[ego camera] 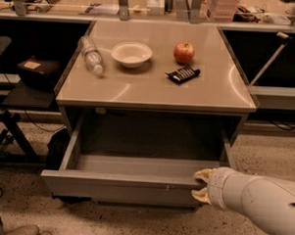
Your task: Open top drawer
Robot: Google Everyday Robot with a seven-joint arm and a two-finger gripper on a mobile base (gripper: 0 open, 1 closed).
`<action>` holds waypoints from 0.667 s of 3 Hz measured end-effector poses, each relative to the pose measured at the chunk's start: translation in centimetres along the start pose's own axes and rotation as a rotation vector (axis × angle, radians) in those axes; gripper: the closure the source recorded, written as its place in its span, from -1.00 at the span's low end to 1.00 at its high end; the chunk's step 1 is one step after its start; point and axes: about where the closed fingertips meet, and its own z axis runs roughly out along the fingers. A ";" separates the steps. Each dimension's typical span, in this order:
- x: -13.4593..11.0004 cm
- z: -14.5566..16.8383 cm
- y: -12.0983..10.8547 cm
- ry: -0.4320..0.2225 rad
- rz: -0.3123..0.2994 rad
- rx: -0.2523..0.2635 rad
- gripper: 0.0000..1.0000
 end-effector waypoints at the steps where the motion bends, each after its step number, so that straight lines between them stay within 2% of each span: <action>1: 0.0 -0.1 0.1 0.000 0.000 0.000 1.00; 2: 0.2 -0.6 0.7 0.007 0.001 0.009 1.00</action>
Offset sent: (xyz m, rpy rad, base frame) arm -0.2561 -0.1336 0.0179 -0.1141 -0.1951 -0.1742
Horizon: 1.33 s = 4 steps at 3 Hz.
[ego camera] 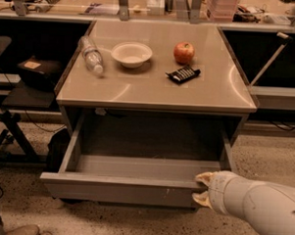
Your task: Open top drawer
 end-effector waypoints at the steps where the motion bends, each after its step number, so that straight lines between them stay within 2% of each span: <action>1: 0.0 -0.1 0.1 0.001 0.000 0.001 1.00; 4: 0.2 -0.9 0.9 0.014 0.001 0.020 1.00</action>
Offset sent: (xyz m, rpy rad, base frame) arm -0.2642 -0.1463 0.0510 -0.1752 -0.2576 -0.2197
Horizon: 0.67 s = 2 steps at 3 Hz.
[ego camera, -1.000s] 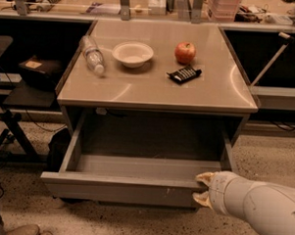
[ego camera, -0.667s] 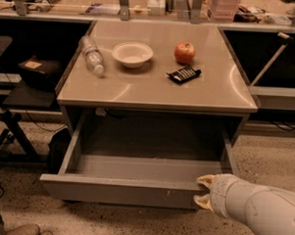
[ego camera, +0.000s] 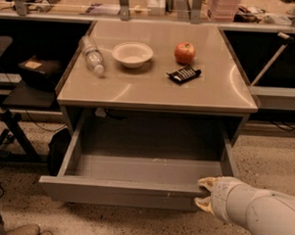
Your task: Open top drawer
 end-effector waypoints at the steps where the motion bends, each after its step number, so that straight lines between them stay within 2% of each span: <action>1: 0.0 -0.1 0.1 0.000 0.000 0.001 1.00; 2: 0.1 -0.5 0.4 0.009 -0.001 0.007 1.00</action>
Offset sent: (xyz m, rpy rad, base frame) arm -0.3052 -0.1866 0.0873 -0.2566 -0.1946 -0.2153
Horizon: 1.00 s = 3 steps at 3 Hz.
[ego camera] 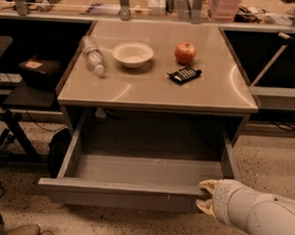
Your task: Open top drawer
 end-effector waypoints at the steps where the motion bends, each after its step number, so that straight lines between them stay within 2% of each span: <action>1: 0.0 -0.1 0.1 0.000 0.000 0.001 1.00; 3: 0.3 -0.8 0.5 0.011 -0.002 0.009 1.00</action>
Offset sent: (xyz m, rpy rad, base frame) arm -0.3127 -0.1930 0.0902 -0.2585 -0.1889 -0.2043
